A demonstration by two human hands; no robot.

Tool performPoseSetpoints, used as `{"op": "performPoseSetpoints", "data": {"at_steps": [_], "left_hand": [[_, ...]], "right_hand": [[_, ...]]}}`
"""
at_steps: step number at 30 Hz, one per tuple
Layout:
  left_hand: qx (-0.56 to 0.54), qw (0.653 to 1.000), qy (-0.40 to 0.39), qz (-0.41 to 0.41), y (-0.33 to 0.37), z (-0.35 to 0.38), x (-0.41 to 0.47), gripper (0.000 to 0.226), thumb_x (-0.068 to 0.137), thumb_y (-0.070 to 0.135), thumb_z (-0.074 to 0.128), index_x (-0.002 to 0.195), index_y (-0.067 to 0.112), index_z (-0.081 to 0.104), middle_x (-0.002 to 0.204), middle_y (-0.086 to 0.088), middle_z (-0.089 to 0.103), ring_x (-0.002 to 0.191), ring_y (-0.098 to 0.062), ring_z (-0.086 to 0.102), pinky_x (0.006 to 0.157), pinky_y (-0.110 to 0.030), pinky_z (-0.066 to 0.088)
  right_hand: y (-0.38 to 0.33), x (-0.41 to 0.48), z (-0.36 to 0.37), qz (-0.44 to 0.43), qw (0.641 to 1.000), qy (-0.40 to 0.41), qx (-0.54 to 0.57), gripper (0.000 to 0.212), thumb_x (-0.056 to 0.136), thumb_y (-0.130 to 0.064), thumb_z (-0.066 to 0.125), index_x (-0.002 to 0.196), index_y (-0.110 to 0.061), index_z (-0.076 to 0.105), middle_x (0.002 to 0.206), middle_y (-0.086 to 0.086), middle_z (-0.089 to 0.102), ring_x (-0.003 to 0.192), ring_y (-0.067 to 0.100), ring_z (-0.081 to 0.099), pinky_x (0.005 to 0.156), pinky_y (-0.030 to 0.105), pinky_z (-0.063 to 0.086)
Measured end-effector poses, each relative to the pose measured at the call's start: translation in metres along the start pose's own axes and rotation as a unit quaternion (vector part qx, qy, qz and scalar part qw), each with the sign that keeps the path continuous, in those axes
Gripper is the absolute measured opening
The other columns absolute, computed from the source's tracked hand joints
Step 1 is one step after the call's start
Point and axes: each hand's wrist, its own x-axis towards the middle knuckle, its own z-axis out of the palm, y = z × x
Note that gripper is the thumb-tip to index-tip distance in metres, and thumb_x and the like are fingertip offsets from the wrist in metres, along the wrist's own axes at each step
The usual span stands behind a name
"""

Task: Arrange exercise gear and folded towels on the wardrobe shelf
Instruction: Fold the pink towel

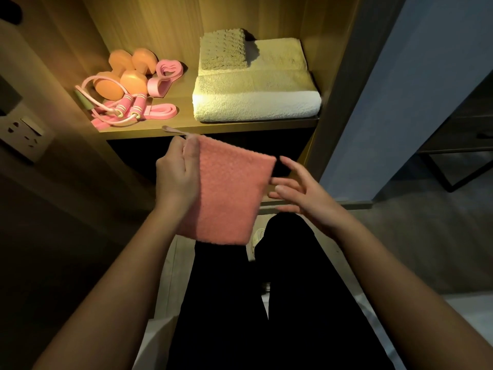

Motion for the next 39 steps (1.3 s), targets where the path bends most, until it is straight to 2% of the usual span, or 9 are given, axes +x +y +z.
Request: {"op": "performPoseSetpoints", "data": {"at_steps": [4, 7, 11, 15, 19, 25, 31, 35, 39], "left_hand": [[-0.081, 0.985, 0.041, -0.148, -0.001, 0.003, 0.019, 0.041, 0.099, 0.06, 0.026, 0.09, 0.032, 0.055, 0.087, 0.014, 0.056, 0.081, 0.007, 0.055, 0.068, -0.021, 0.039], [-0.144, 0.957, 0.072, -0.24, 0.0, 0.006, 0.029, 0.042, 0.098, 0.06, 0.026, 0.089, 0.034, 0.057, 0.093, 0.01, 0.059, 0.09, -0.004, 0.057, 0.071, -0.027, 0.042], [-0.203, 0.922, 0.11, -0.312, 0.002, 0.011, 0.036, 0.037, 0.098, 0.06, 0.027, 0.09, 0.037, 0.055, 0.104, 0.008, 0.059, 0.099, -0.01, 0.059, 0.084, -0.03, 0.048], [-0.26, 0.889, 0.144, -0.347, 0.002, 0.015, 0.032, 0.042, 0.099, 0.059, 0.028, 0.108, 0.032, 0.058, 0.109, 0.009, 0.059, 0.103, -0.01, 0.06, 0.086, -0.028, 0.051], [-0.277, 0.869, 0.143, -0.384, 0.0, 0.023, 0.027, 0.053, 0.096, 0.063, 0.027, 0.125, 0.03, 0.057, 0.118, 0.007, 0.061, 0.108, -0.016, 0.06, 0.1, -0.04, 0.046], [-0.337, 0.847, 0.13, -0.389, 0.004, 0.034, 0.022, 0.046, 0.096, 0.061, 0.031, 0.114, 0.03, 0.06, 0.113, 0.003, 0.065, 0.101, -0.018, 0.065, 0.089, -0.04, 0.055], [-0.353, 0.845, 0.119, -0.384, 0.011, 0.053, 0.027, 0.052, 0.095, 0.059, 0.037, 0.113, 0.02, 0.066, 0.106, 0.001, 0.071, 0.095, -0.02, 0.069, 0.082, -0.038, 0.057], [-0.347, 0.825, 0.15, -0.42, 0.006, 0.057, 0.037, 0.042, 0.1, 0.051, 0.037, 0.107, 0.021, 0.065, 0.104, 0.0, 0.068, 0.092, -0.018, 0.068, 0.076, -0.031, 0.056], [-0.372, 0.806, 0.153, -0.434, 0.008, 0.054, 0.059, 0.032, 0.1, 0.046, 0.041, 0.089, 0.022, 0.06, 0.098, -0.001, 0.068, 0.086, -0.019, 0.069, 0.065, -0.028, 0.055]], "right_hand": [[0.024, -0.006, 0.013, 0.112, 0.962, 0.093, 0.23, 0.045, 0.089, -0.036, 0.06, 0.128, -0.016, 0.052, 0.131, 0.014, 0.06, 0.111, 0.022, 0.064, 0.089, 0.04, 0.054], [0.031, -0.012, 0.024, 0.188, 0.91, 0.08, 0.361, 0.04, 0.097, -0.034, 0.05, 0.118, -0.002, 0.059, 0.116, 0.018, 0.069, 0.102, 0.026, 0.069, 0.084, 0.041, 0.058], [0.019, -0.012, 0.036, 0.185, 0.861, 0.059, 0.47, 0.042, 0.095, -0.034, 0.053, 0.114, 0.003, 0.063, 0.115, 0.021, 0.068, 0.101, 0.032, 0.07, 0.082, 0.044, 0.059], [0.005, -0.009, 0.045, 0.17, 0.838, 0.066, 0.514, 0.046, 0.096, -0.037, 0.052, 0.119, 0.002, 0.059, 0.115, 0.021, 0.068, 0.101, 0.033, 0.069, 0.082, 0.044, 0.059], [-0.01, -0.004, 0.057, 0.128, 0.837, 0.06, 0.528, 0.048, 0.093, -0.045, 0.052, 0.117, -0.004, 0.059, 0.103, 0.016, 0.072, 0.103, 0.029, 0.065, 0.085, 0.042, 0.055], [-0.022, 0.005, 0.066, 0.056, 0.849, 0.041, 0.523, 0.061, 0.088, -0.048, 0.054, 0.137, -0.013, 0.05, 0.12, 0.012, 0.065, 0.108, 0.025, 0.062, 0.077, 0.034, 0.055], [-0.035, 0.018, 0.064, 0.013, 0.847, 0.009, 0.532, 0.053, 0.082, -0.049, 0.06, 0.12, -0.013, 0.068, 0.12, 0.017, 0.067, 0.107, 0.031, 0.066, 0.082, 0.045, 0.055], [-0.055, 0.032, 0.052, -0.043, 0.841, 0.059, 0.535, 0.051, 0.092, -0.04, 0.052, 0.131, -0.008, 0.056, 0.126, 0.017, 0.059, 0.116, 0.03, 0.055, 0.096, 0.045, 0.046], [-0.08, 0.041, 0.06, -0.099, 0.846, 0.07, 0.518, 0.071, 0.08, -0.035, 0.059, 0.141, -0.001, 0.043, 0.129, 0.018, 0.05, 0.122, 0.032, 0.046, 0.112, 0.049, 0.031]]}}
